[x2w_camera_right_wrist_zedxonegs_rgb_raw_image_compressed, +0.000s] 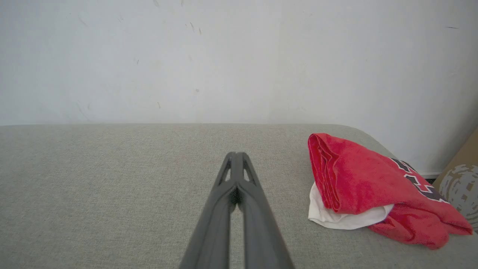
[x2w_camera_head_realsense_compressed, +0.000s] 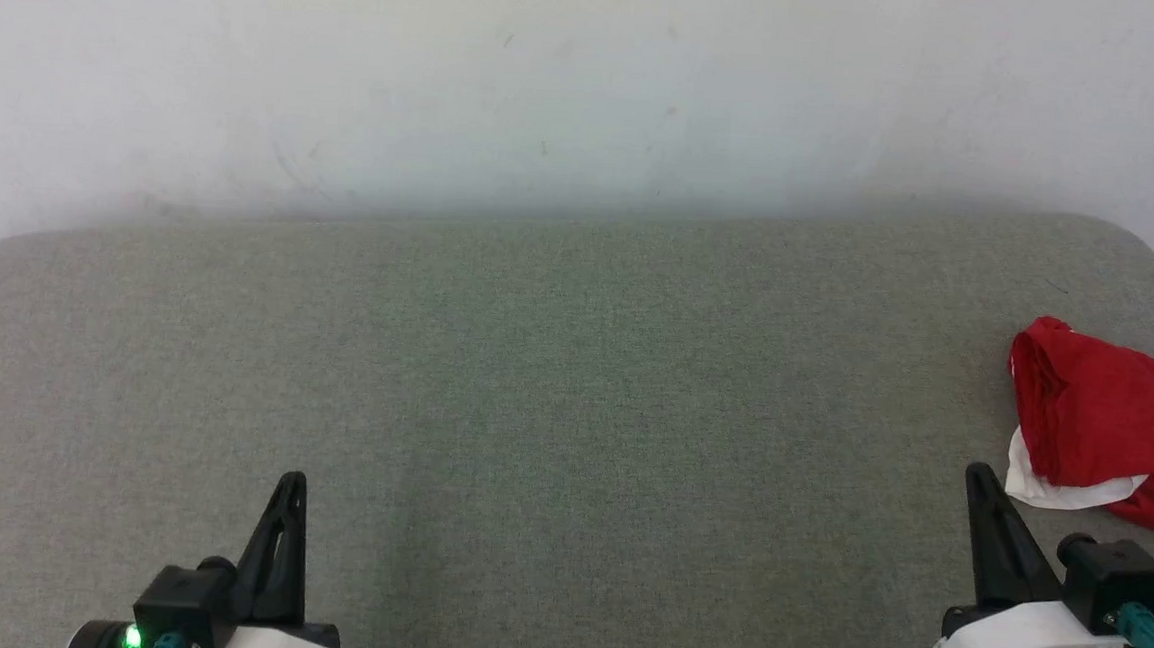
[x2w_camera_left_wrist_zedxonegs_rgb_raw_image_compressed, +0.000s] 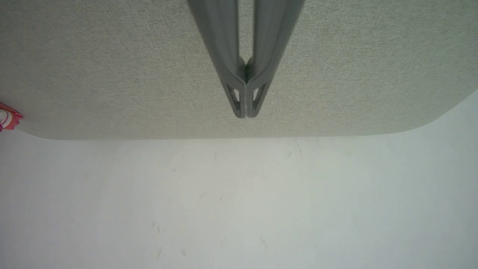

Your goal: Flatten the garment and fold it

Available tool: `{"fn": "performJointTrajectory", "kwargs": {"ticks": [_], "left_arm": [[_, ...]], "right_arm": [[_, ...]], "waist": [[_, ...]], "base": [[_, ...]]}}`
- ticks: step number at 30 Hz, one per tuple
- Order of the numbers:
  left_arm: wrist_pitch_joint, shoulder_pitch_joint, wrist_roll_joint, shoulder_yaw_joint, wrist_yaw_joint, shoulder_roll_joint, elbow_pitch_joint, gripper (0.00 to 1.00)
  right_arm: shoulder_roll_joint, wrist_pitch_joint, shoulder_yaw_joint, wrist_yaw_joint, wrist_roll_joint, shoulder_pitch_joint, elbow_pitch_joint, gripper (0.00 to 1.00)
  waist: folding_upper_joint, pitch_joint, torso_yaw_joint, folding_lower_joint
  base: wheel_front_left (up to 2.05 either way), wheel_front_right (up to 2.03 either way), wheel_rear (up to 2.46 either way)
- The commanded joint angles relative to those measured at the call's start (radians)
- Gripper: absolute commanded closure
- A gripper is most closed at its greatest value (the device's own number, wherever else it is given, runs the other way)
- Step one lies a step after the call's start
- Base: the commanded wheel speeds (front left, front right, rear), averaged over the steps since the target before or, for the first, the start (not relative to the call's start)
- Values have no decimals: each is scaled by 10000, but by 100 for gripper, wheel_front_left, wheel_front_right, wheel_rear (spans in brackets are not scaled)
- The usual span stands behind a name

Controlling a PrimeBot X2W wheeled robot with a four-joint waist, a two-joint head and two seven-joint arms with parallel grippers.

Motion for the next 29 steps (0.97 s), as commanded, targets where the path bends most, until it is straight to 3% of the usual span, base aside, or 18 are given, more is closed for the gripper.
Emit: {"fn": "performJointTrajectory", "kwargs": {"ticks": [1, 29], "left_arm": [[66, -192, 123, 70, -57, -64, -12, 100], [638, -519, 523, 210, -167, -259, -26, 100]], "right_arm": [[9, 40, 43, -3, -65, -70, -61, 100], [18, 495, 251, -8, -205, -162, -403, 100]], "waist": [[0, 0, 2, 0], [0, 18, 46, 0]], "base": [[0, 0, 0], [0, 0, 0]]}}
